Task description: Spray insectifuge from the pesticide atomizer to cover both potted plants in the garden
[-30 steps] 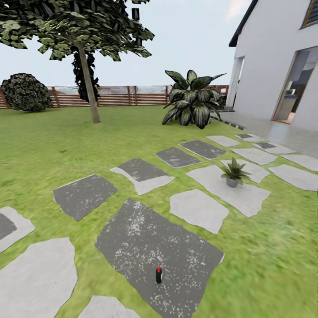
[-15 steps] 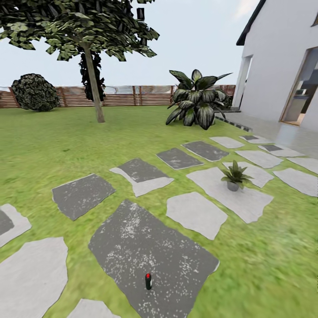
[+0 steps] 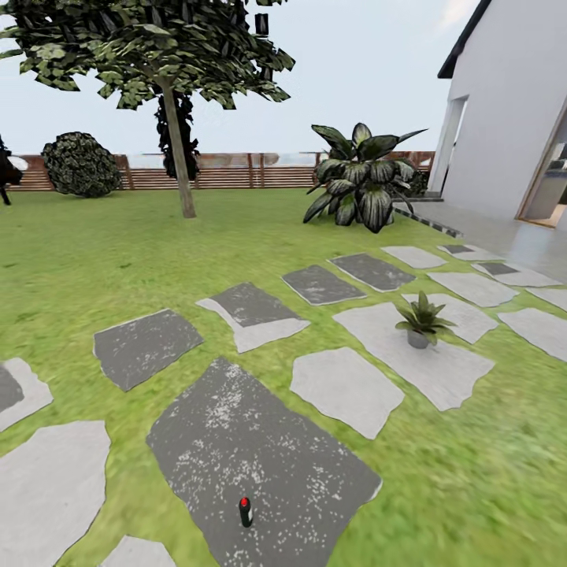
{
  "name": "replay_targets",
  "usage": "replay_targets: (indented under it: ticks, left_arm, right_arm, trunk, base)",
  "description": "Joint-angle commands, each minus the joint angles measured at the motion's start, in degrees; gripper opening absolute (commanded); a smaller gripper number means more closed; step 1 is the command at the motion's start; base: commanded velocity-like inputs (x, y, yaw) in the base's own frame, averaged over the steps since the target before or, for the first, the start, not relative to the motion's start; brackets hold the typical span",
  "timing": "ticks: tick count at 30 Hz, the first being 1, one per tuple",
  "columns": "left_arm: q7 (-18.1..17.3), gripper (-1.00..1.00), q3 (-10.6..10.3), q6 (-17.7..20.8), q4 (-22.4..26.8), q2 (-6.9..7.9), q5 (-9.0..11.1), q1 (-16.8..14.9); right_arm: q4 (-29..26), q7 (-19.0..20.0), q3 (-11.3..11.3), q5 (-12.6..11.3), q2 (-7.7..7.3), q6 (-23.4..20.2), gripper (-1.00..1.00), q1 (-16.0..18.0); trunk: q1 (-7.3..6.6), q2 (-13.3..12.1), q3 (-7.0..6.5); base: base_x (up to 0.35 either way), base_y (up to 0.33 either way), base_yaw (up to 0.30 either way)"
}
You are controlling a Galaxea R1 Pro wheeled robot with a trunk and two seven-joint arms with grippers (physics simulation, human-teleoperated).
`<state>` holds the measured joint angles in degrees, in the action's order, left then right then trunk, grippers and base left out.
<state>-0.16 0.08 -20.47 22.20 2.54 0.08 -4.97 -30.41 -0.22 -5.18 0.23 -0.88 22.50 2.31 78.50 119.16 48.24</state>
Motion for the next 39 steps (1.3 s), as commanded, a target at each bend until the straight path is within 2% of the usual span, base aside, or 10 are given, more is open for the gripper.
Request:
replay_targets:
  ticks: [1,13,22,26,27,29,30,32,35,39]
  left_arm:
    - [0.0,1.0,0.0,-0.2,0.0,0.0,0.0,0.0]
    - [0.0,1.0,0.2,-0.2,0.0,0.09,0.1,0.0]
    - [0.1,1.0,0.4,-0.3,0.0,1.45,0.4,0.0]
    - [0.3,1.0,0.9,0.1,0.2,1.49,0.8,-0.6]
    - [0.3,1.0,1.3,0.3,0.5,1.33,1.0,-1.1]
    - [0.4,1.0,1.8,0.7,1.0,0.91,1.2,-5.3]
    - [0.4,1.0,1.9,0.9,0.8,1.0,1.2,-7.8]
    - [0.3,1.0,1.9,1.1,0.7,1.09,1.2,-10.2]
    - [0.1,1.0,1.9,2.3,0.6,1.12,1.2,-13.8]
    - [-0.2,1.0,1.9,7.7,0.6,1.14,1.0,-18.0]
  right_arm:
    - [0.1,0.0,0.0,0.0,0.0,0.2,1.0,0.0]
    - [0.2,0.0,0.0,0.0,0.0,0.2,1.0,0.0]
    - [0.2,0.0,-0.1,-0.1,0.03,0.2,1.0,0.0]
    - [0.6,0.2,-0.1,0.2,-0.22,0.2,1.0,0.0]
    - [0.4,0.2,0.0,0.2,-0.29,0.1,1.0,0.0]
    - [-1.5,0.2,0.1,0.3,-0.41,0.2,1.0,0.1]
    - [-4.4,0.1,0.1,0.3,-0.4,0.0,1.0,0.5]
    - [-7.9,0.1,0.2,0.3,-0.33,-0.2,1.0,1.4]
    - [-12.5,0.1,0.3,0.4,-0.07,-0.9,1.0,3.9]
    - [-14.9,-0.1,0.3,0.4,0.05,-5.3,1.0,9.7]
  trunk:
    - [0.0,0.0,0.05]
    - [0.0,0.0,0.05]
    - [0.0,0.0,0.05]
    - [0.0,0.0,0.05]
    - [0.0,0.0,0.05]
    - [0.0,0.0,0.05]
    - [0.0,0.0,0.05]
    - [0.0,0.0,0.05]
    - [0.0,0.0,0.05]
    - [0.0,0.0,0.05]
  base:
    - [0.097,-0.267,0.263]
    - [0.105,-0.237,0.255]
    - [0.089,-0.095,0.045]
    - [0.004,-0.004,0.001]
    - [0.001,-0.001,0.0]
    - [0.0,0.0,0.0]
    - [0.0,0.0,0.0]
    - [0.0,0.0,0.0]
    - [0.0,0.0,0.0]
    - [0.0,0.0,0.0]
